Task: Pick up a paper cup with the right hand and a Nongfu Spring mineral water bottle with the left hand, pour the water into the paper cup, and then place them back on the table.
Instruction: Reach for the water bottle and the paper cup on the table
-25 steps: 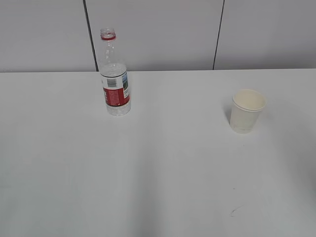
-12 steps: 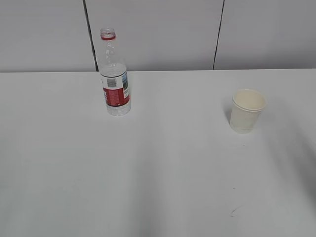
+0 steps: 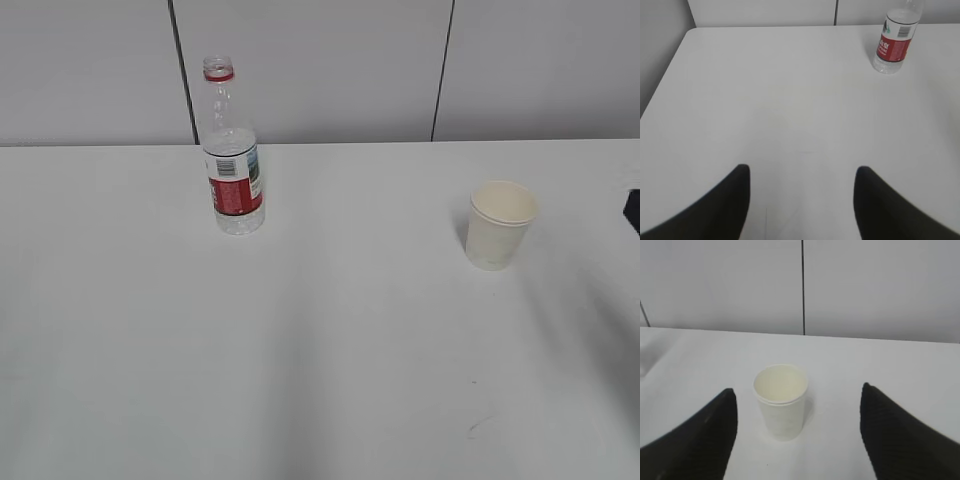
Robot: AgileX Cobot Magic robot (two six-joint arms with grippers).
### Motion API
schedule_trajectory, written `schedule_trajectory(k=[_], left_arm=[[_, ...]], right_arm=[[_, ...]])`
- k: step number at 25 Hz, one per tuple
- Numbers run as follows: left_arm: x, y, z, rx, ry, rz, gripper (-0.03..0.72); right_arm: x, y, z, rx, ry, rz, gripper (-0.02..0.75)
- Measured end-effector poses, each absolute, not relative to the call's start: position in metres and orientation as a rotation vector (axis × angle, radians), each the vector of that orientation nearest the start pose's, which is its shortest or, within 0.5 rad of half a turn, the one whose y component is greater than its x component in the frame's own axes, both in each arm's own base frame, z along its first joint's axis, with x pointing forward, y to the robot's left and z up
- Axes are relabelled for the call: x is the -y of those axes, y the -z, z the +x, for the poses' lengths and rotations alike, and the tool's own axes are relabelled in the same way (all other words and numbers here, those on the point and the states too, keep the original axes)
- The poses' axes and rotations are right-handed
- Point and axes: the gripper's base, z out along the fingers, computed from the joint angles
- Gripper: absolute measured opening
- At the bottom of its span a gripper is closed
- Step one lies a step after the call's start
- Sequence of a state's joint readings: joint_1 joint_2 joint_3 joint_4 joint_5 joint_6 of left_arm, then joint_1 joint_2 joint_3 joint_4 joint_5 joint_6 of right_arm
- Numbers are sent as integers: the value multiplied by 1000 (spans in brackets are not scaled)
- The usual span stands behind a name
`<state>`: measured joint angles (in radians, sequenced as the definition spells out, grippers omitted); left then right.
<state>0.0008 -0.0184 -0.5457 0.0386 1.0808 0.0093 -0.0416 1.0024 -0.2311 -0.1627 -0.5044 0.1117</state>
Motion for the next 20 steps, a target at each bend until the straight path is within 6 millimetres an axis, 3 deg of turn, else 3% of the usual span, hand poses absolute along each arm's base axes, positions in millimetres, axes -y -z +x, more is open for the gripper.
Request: schedule_trajectory(k=[12, 20], left_arm=[[-3, -288, -14, -2000, -52, 5, 403], [-3, -288, -14, -2000, -52, 5, 403]], right_arm=[[-10, -199, 199, -1784, -92, -187, 587], [-14, -166, 215, -1856, -159, -212, 588]])
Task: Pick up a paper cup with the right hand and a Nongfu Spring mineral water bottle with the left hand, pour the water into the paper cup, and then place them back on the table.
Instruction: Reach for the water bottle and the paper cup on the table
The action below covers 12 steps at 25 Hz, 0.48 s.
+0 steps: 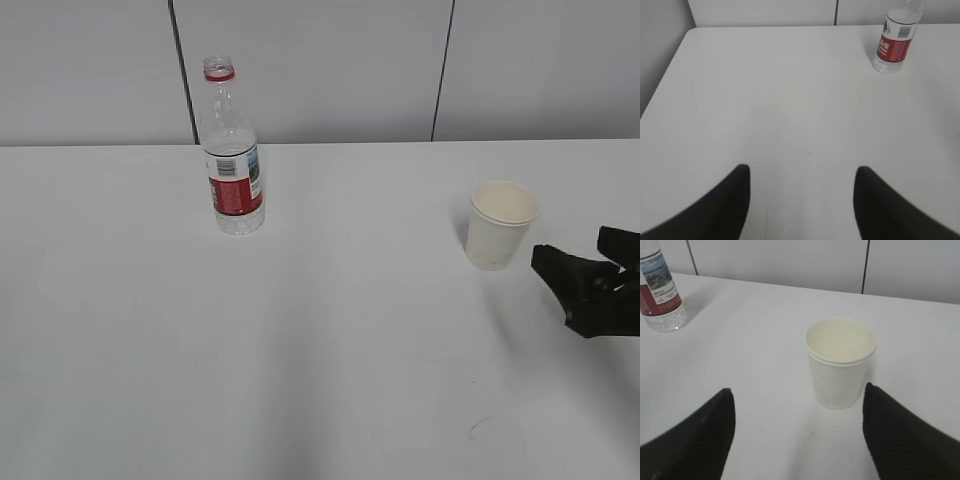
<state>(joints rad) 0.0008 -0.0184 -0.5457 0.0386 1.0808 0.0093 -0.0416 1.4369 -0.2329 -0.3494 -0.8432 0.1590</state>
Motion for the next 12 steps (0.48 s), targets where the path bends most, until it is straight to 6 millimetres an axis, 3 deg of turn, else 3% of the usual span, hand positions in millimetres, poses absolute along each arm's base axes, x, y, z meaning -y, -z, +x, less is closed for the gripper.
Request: schedule_trajectory(k=[5, 12], left_arm=[[-3, -288, -14, -2000, -52, 5, 403], [-3, -288, -14, -2000, -52, 5, 403]], right_arm=[[-16, -142, 227, -1851, -147, -283, 588], [-12, -106, 248, -1895, -145, -217, 588]])
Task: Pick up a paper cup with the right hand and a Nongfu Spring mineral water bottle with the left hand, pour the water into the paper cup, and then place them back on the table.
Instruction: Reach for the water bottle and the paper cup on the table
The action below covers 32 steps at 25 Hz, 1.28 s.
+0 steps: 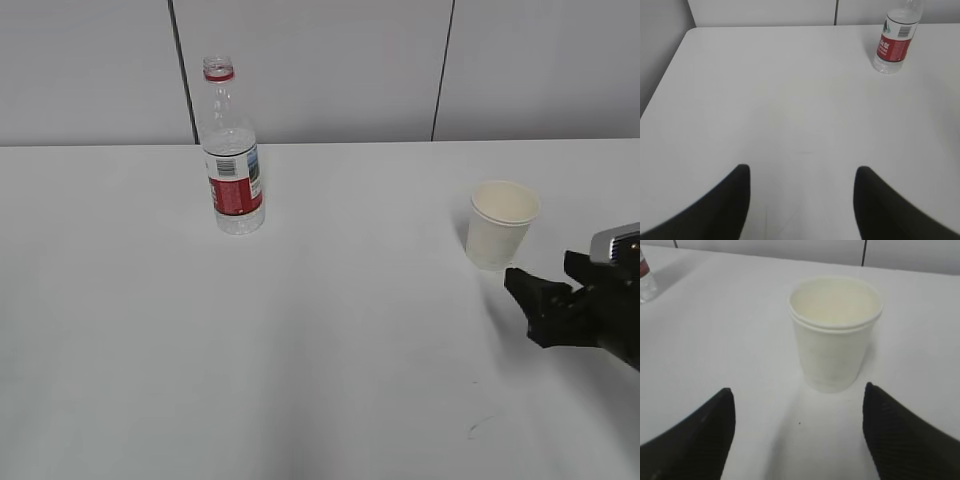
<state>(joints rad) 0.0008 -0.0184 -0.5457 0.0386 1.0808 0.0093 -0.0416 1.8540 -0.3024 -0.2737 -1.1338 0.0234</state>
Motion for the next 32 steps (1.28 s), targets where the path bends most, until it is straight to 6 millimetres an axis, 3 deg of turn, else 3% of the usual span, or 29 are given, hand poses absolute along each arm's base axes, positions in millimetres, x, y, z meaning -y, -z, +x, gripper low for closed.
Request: schedule_trajectory(k=[5, 11, 16, 32], left_arm=[[-3, -288, -14, -2000, -52, 5, 403], [-3, -288, -14, -2000, -52, 5, 407], [-3, -288, -14, -2000, -52, 5, 484], [-3, -288, -14, -2000, -52, 5, 509]], right_arm=[[-11, -84, 263, -1948, -151, -214, 588], [-10, -89, 285, -1883, -140, -216, 614], [-10, -92, 300, -1841, -134, -218, 649], [-7, -66, 344, -1827, -180, -135, 652]])
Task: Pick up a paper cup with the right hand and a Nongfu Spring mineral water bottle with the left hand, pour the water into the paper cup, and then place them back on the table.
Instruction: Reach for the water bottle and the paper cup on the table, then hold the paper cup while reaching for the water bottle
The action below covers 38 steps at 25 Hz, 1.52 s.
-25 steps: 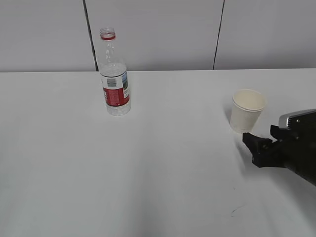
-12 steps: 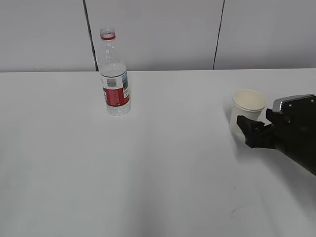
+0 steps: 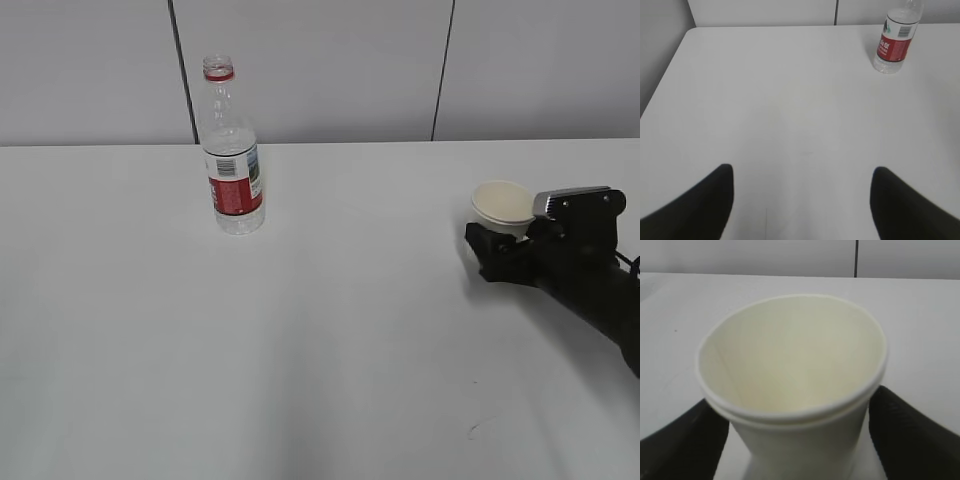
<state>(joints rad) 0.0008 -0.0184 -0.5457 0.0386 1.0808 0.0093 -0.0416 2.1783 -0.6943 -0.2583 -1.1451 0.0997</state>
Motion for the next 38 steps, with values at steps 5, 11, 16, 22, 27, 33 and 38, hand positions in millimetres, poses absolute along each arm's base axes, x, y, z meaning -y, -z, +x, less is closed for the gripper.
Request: schedule_trajectory(k=[5, 11, 16, 22, 27, 33, 38], left_arm=[[-3, -288, -14, -2000, -52, 5, 509], [-3, -288, -14, -2000, -52, 5, 509], [-3, -288, -14, -2000, -52, 5, 509], [-3, -288, -14, -2000, -52, 5, 509], [-3, -288, -14, -2000, -52, 5, 509], [-3, -289, -14, -1990, -52, 5, 509], [-3, -306, -3, -1898, -52, 8, 509]], right_arm=[[-8, -59, 355, -1819, -195, -150, 652], [-9, -52, 358, -1825, -209, -163, 651], [-10, -52, 358, -1825, -210, -165, 587], [-11, -52, 358, -1822, -214, -182, 510], [-15, -55, 363, -1797, -241, -254, 504], [-23, -70, 364, -1749, -294, -347, 504], [-28, -91, 365, -1704, -356, -353, 504]])
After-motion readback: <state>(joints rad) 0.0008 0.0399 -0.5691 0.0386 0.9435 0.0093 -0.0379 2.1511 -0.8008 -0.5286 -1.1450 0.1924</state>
